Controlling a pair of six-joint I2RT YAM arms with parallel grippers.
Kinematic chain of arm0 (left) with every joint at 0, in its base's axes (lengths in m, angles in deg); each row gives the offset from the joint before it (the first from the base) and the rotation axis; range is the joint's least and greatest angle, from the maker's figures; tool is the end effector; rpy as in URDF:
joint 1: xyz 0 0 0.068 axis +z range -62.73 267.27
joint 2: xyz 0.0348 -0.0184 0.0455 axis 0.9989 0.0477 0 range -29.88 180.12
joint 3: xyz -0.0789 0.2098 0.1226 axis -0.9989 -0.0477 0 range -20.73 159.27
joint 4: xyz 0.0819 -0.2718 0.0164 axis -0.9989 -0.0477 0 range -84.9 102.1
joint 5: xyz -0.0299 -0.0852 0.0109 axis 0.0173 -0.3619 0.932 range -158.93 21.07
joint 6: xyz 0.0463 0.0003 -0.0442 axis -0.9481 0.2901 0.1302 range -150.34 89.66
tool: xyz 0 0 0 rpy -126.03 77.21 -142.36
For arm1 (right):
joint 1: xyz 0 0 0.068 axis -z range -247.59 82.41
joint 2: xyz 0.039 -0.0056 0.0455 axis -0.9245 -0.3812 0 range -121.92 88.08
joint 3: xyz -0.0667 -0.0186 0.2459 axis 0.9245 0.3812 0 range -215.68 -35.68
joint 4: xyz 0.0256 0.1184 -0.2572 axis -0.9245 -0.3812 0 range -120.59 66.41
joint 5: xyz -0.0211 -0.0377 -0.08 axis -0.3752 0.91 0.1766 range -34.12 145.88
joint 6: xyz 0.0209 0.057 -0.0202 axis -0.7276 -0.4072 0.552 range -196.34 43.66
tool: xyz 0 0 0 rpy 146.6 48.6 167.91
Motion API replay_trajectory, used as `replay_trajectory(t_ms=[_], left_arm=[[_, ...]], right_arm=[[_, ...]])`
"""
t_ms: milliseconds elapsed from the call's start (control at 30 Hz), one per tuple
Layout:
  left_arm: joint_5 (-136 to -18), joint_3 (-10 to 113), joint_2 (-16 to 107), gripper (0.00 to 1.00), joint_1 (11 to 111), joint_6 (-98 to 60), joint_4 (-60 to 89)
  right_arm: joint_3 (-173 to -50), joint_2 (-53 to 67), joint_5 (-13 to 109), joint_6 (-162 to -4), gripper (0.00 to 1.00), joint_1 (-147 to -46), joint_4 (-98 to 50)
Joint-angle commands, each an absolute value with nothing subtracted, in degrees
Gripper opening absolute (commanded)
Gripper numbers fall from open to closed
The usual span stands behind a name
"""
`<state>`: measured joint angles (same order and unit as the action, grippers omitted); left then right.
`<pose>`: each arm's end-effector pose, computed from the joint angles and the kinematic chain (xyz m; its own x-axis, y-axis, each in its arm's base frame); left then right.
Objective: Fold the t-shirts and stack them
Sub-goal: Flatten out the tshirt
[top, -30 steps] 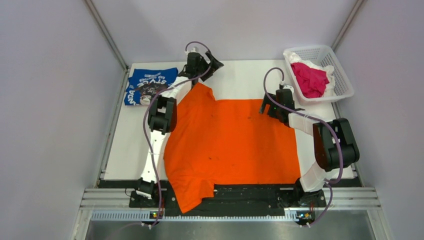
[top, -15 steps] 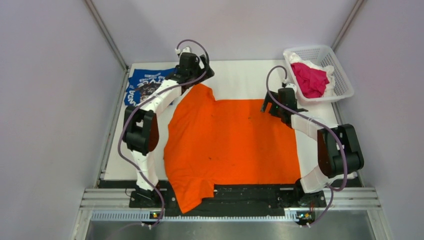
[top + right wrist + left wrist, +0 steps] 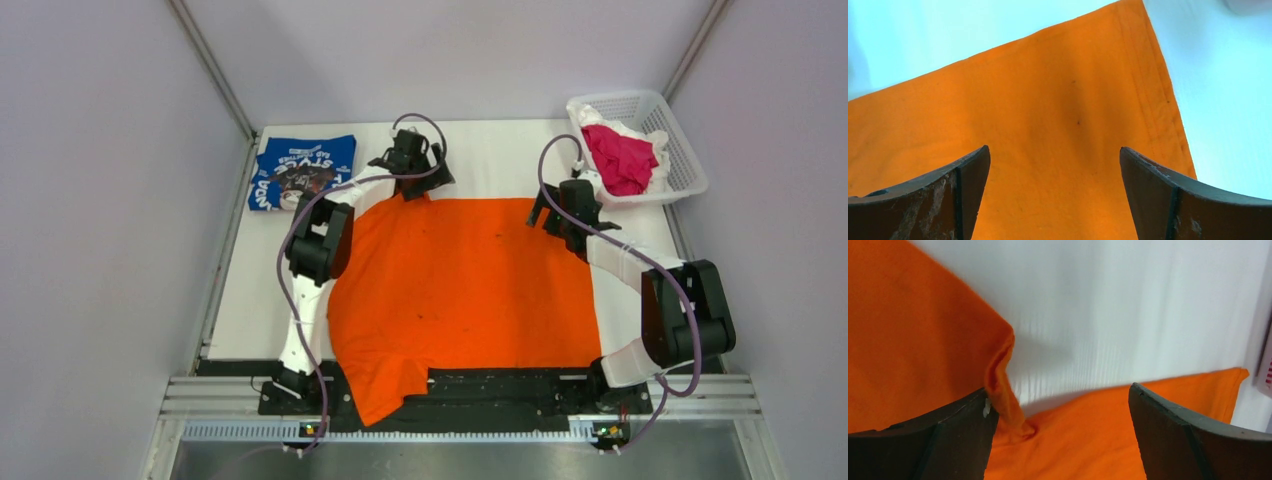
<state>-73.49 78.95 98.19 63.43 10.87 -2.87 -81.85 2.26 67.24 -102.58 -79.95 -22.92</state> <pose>0.4804 -0.2165 0.1471 -0.7726 -0.3767 -0.5111 -0.0710 0.8512 -0.5201 0.3372 0.0640 0.1562 -0.5779 0.3172 -0.7519 0.2177 0.9479 0.2325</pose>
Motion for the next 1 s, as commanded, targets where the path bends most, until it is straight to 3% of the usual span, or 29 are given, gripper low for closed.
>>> replay_trajectory(t_ms=[0,267,667,967], left_arm=[[-75.40,90.05,102.83,0.99,63.45,12.26,1.19],[-72.72,102.67,107.14,0.99,63.44,9.32,-8.71],[-61.63,56.85,72.20,0.99,63.10,4.25,-10.05],[-55.71,59.40,79.02,0.99,63.41,4.74,-21.26]], right_arm=[[-81.30,4.08,69.98,-102.94,0.99,-80.33,-21.96],[-81.56,3.93,69.86,-102.64,0.99,-80.33,-22.93],[-81.36,3.42,66.00,-104.00,0.99,-80.50,-27.04],[-83.25,-1.88,64.82,-103.64,0.99,-81.72,-27.87]])
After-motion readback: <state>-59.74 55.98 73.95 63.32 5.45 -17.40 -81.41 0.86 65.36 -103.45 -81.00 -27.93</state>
